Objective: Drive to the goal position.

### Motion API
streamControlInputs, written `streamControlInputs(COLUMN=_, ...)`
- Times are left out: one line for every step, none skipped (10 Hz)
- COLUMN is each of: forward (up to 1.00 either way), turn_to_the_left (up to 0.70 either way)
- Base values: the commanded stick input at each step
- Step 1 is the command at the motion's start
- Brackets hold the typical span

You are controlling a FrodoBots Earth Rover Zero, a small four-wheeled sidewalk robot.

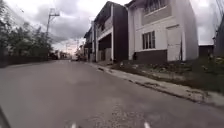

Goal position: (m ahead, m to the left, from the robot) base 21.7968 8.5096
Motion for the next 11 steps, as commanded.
streamControlInputs(forward=0.70, turn_to_the_left=0.15)
streamControlInputs(forward=0.70, turn_to_the_left=0.09)
streamControlInputs(forward=0.70, turn_to_the_left=0.12)
streamControlInputs(forward=0.70, turn_to_the_left=0.09)
streamControlInputs(forward=0.70, turn_to_the_left=0.01)
streamControlInputs(forward=0.70, turn_to_the_left=0.07)
streamControlInputs(forward=0.70, turn_to_the_left=0.06)
streamControlInputs(forward=0.70, turn_to_the_left=0.08)
streamControlInputs(forward=0.70, turn_to_the_left=0.09)
streamControlInputs(forward=0.70, turn_to_the_left=0.04)
streamControlInputs(forward=0.70, turn_to_the_left=0.01)
